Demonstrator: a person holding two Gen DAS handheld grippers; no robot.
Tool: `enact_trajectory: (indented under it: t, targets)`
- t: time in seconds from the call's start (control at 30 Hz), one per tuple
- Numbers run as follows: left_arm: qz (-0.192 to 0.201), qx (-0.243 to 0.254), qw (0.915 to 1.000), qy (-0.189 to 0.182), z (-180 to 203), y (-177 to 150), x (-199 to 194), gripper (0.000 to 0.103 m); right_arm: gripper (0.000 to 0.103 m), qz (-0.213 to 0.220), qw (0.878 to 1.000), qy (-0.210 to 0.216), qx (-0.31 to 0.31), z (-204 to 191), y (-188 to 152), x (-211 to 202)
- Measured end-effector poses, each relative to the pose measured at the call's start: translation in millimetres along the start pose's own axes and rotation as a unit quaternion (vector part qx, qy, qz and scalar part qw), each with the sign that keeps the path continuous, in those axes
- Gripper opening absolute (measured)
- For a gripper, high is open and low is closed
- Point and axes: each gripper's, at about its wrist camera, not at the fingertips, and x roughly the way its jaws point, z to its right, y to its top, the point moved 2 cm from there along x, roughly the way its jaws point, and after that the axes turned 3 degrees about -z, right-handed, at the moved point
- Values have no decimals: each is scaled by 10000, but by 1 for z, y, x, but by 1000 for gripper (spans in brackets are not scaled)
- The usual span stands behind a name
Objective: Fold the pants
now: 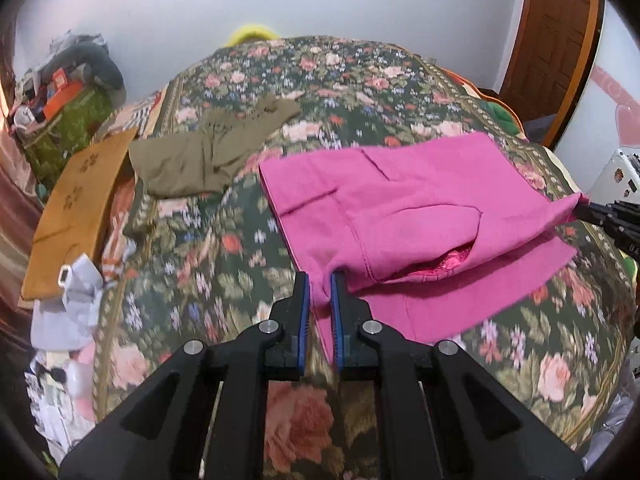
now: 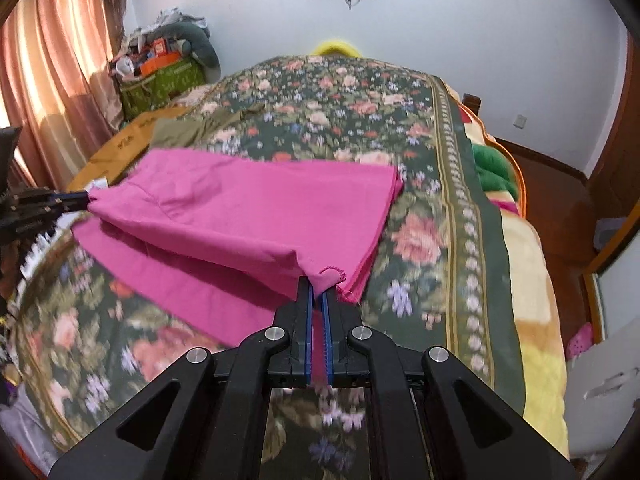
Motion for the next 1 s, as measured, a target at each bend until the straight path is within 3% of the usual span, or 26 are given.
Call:
enact_trajectory:
  t: [0.2,0.27,0.3,0.4,0.47,0.53,0.63,0.7,0.83,1.0]
  targets:
    - [-22,-3,10000,94,5,-18,-7,11,6,-158,9997,-13,189,1,-20,-4]
    - [-78,-88,9999,-23,5,-22,-11,11,14,-227,9994,-35,259,3,-25,-8]
    - [-84,-117,9999,-51,4,-22,-13,11,23,-234,9993,-53,283,2,-27,-10]
    - [-34,-141,9999,66,4,-22,-22,12,39,-70,9996,-125,251,0,-28,-23]
    - [-4,-129,9999,103,6,-18,-27,20,50,60,9997,-134,172,-5,-26,-32]
    - [19,-57,9999,109,10,-13,-33,40,63,212,9997,-130,80,-10,-21,-40]
    - [210,113,9996,149,19,-5,-42,65,73,420,9991,-50,-97,-21,-12,-47]
    - [318,268,9990,161,27,-1,-47,75,75,469,9986,39,-233,-30,-6,-47]
    - [447,624,9969,195,49,7,-48,80,76,396,9976,275,-497,-46,6,-36]
    - [287,1006,9943,219,69,9,-34,81,76,211,9957,516,-738,-62,14,-13]
